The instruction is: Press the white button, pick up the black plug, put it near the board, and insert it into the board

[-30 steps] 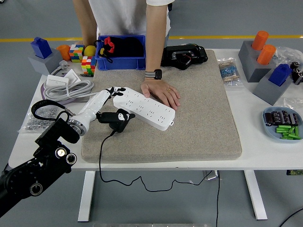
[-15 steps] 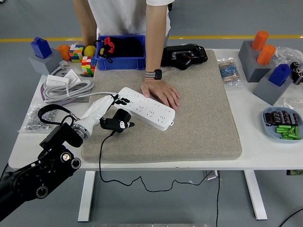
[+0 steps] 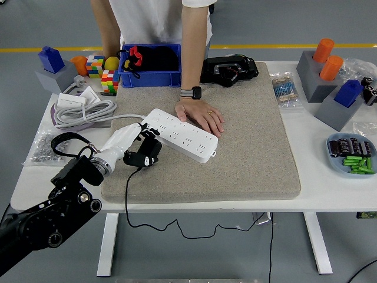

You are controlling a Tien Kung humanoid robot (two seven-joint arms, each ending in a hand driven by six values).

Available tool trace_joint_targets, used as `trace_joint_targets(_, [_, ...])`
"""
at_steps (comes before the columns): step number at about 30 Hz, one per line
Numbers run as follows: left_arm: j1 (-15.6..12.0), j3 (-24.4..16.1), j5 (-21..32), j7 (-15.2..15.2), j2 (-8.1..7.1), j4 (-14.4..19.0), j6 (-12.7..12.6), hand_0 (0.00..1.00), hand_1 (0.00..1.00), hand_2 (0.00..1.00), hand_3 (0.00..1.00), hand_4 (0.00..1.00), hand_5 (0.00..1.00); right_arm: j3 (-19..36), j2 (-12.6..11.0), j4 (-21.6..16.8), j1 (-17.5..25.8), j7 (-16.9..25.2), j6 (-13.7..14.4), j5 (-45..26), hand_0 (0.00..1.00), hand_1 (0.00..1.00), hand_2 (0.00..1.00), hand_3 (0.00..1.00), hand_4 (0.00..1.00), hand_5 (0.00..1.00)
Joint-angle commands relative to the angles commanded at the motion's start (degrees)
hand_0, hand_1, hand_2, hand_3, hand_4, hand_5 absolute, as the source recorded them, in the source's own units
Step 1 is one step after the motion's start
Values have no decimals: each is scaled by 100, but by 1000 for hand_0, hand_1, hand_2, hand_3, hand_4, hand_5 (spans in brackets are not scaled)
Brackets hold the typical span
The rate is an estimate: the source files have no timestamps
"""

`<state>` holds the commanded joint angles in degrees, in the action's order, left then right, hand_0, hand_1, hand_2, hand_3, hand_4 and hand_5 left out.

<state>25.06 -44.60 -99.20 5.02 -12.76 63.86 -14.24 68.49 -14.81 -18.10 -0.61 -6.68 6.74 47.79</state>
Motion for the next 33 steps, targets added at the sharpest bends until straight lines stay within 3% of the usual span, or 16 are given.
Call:
trace_joint_targets(11, [-1,33,-25,111,9,-28,62,509,704,672,656,915,2,-2,0,0,-1,2,0,-1,601,507,513,536,652,337])
trace_joint_targets(12, [-1,32,-32,121,9,-30,66,402,653,671,653,915,2,-3,1,-1,-1,2,0,-1,600,507,513,536,652,337])
trace_joint_targets(17, [4,27,-130,177,8,-24,88,402,653,671,653,915,2,-5,-3,-4,-2,4,1,-1,600,507,513,536,652,337])
trace_joint_targets(18, [4,26,-138,184,9,-24,90,284,511,637,650,905,2,-5,-3,-4,-1,5,2,-1,600,508,513,534,653,337])
trace_joint_targets(23, [1,29,-166,162,16,-21,52,284,511,637,650,905,2,-20,-8,-1,3,6,2,-4,600,508,513,534,653,337])
trace_joint_targets(24, [4,31,-174,160,17,-21,46,208,369,540,607,770,2,-25,-11,-2,0,5,0,-6,601,509,513,533,653,337])
trace_joint_targets(29, [16,60,-230,113,8,-34,-40,208,369,540,607,770,2,-28,-21,-3,-16,7,3,-8,601,509,513,533,653,337])
trace_joint_targets(30, [18,63,-238,100,7,-36,-56,181,267,435,585,688,2,-29,-24,-2,-18,8,5,-10,600,509,513,533,653,337])
trace_joint_targets(33, [27,72,-285,99,3,-42,-73,181,267,435,585,688,2,-39,-34,-2,-25,10,6,-11,600,509,513,533,653,337])
